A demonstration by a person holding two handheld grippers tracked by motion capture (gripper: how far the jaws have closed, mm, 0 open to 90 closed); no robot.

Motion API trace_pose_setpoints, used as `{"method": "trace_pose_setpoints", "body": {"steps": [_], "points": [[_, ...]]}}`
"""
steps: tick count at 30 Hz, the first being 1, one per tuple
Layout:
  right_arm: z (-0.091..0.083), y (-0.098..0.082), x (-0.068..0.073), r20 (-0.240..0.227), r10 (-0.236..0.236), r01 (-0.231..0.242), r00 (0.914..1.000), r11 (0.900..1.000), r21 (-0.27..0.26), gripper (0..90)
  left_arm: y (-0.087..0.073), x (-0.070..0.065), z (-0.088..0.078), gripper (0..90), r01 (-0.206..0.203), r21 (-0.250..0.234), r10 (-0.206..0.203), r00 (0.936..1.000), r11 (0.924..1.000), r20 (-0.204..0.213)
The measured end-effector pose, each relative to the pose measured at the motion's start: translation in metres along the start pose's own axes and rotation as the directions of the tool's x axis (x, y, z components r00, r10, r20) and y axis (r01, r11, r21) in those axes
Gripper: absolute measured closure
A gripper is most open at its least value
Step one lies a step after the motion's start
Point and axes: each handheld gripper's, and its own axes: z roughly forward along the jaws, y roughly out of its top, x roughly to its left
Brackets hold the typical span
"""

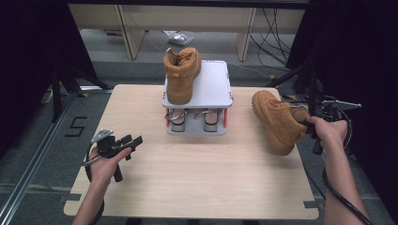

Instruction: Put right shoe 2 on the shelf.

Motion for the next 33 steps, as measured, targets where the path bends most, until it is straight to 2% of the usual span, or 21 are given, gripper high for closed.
{"method": "trace_pose_setpoints", "body": {"steps": [1, 2, 3, 5, 6, 7, 8, 9, 13, 14, 19, 23, 26, 27, 28, 29, 30, 31, 33], "points": [[0.000, 0.000, 0.000, -0.004, 0.001, -0.001, 1.0000, 1.000, -0.005, 83.3, 0.000, 0.000, 0.000, 41.8, -0.001, 0.000, 0.001, 1.0000, 1.0000, -0.001], [-0.001, 0.000, -0.001, -0.011, -0.019, 0.018, 0.9998, 1.000, -0.009, 83.3, 0.000, 0.000, 0.000, 41.8, -0.002, 0.000, 0.002, 1.0000, 1.0000, 0.000], [-0.002, 0.002, 0.001, -0.004, 0.004, -0.004, 1.0000, 1.000, -0.003, 83.3, 0.000, -0.001, 0.001, 41.7, 0.000, -0.002, 0.000, 1.0000, 1.0000, 0.000], [-0.003, 0.002, 0.001, -0.004, 0.001, -0.001, 1.0000, 1.000, -0.004, 83.2, -0.001, -0.001, 0.002, 41.7, 0.001, 0.002, -0.001, 1.0000, 1.0000, 0.006], [-0.004, 0.002, 0.001, -0.014, 0.006, -0.006, 0.9999, 1.000, -0.005, 83.3, -0.001, -0.002, 0.002, 41.7, 0.001, 0.004, -0.001, 1.0000, 1.0000, 0.005], [-0.005, 0.002, 0.001, -0.047, 0.009, -0.010, 0.9989, 1.000, -0.010, 83.2, -0.001, -0.002, 0.002, 41.7, 0.001, 0.003, -0.001, 1.0000, 1.0000, 0.007], [-0.006, 0.002, 0.001, -0.051, 0.012, -0.013, 0.9986, 1.000, -0.014, 83.2, -0.001, -0.002, 0.002, 41.7, -0.001, 0.005, 0.001, 1.0000, 1.0000, 0.008], [-0.007, 0.001, 0.004, -0.028, 0.023, -0.023, 0.9994, 1.000, -0.021, 83.2, -0.001, -0.001, 0.001, 41.7, -0.004, 0.008, 0.004, 0.9999, 1.0000, 0.011], [-0.012, 0.000, 0.010, -0.029, 0.040, -0.041, 0.9988, 0.999, -0.018, 83.2, -0.001, -0.001, -0.001, 41.7, 0.003, -0.002, -0.003, 0.9999, 1.0000, 0.015], [-0.012, -0.001, 0.010, -0.032, 0.024, -0.025, 0.9992, 0.999, -0.032, 83.2, -0.001, -0.001, -0.001, 41.7, 0.002, -0.005, -0.002, 0.9998, 1.0000, 0.018], [-0.014, -0.001, 0.016, -0.039, 0.028, -0.030, 0.9989, 0.999, -0.044, 83.1, -0.001, 0.001, -0.003, 41.7, 0.006, -0.008, -0.006, 0.9999, 1.0000, 0.015], [-0.016, -0.001, 0.022, -0.047, 0.053, -0.055, 0.9975, 0.998, -0.040, 83.1, 0.000, 0.001, -0.004, 41.7, 0.003, -0.013, -0.003, 0.9999, 0.9999, 0.015], [-0.016, 0.001, 0.025, -0.065, 0.052, -0.054, 0.9966, 0.998, -0.038, 83.0, 0.000, 0.001, -0.005, 41.7, 0.005, -0.014, -0.005, 0.9999, 0.9999, 0.013], [-0.013, 0.000, 0.025, -0.101, 0.047, -0.055, 0.9938, 0.995, -0.080, 83.1, 0.000, 0.001, -0.005, 41.7, 0.006, -0.014, -0.006, 0.9999, 0.9999, 0.012], [-0.013, 0.000, 0.026, -0.102, 0.041, -0.049, 0.9940, 0.996, -0.078, 83.1, 0.000, 0.002, -0.004, 41.7, 0.006, -0.015, -0.006, 0.9999, 0.9999, 0.011], [-0.015, 0.002, 0.028, -0.104, 0.051, -0.056, 0.9933, 0.997, -0.044, 83.0, 0.000, 0.002, -0.004, 41.7, 0.006, -0.015, -0.006, 0.9999, 0.9999, 0.011], [-0.015, 0.002, 0.029, -0.084, 0.038, -0.042, 0.9957, 0.998, -0.052, 83.0, 0.000, 0.002, -0.004, 41.7, 0.007, -0.015, -0.007, 0.9999, 0.9999, 0.012], [-0.012, 0.002, 0.029, -0.112, 0.016, -0.028, 0.9936, 0.994, -0.105, 83.0, 0.000, 0.002, -0.004, 41.7, 0.006, -0.013, -0.006, 0.9999, 0.9999, 0.012], [-0.012, 0.003, 0.031, -0.116, 0.031, -0.043, 0.9927, 0.994, -0.099, 83.0, -0.001, 0.002, -0.004, 41.7, 0.007, -0.009, -0.007, 0.9999, 0.9999, 0.012]]}}
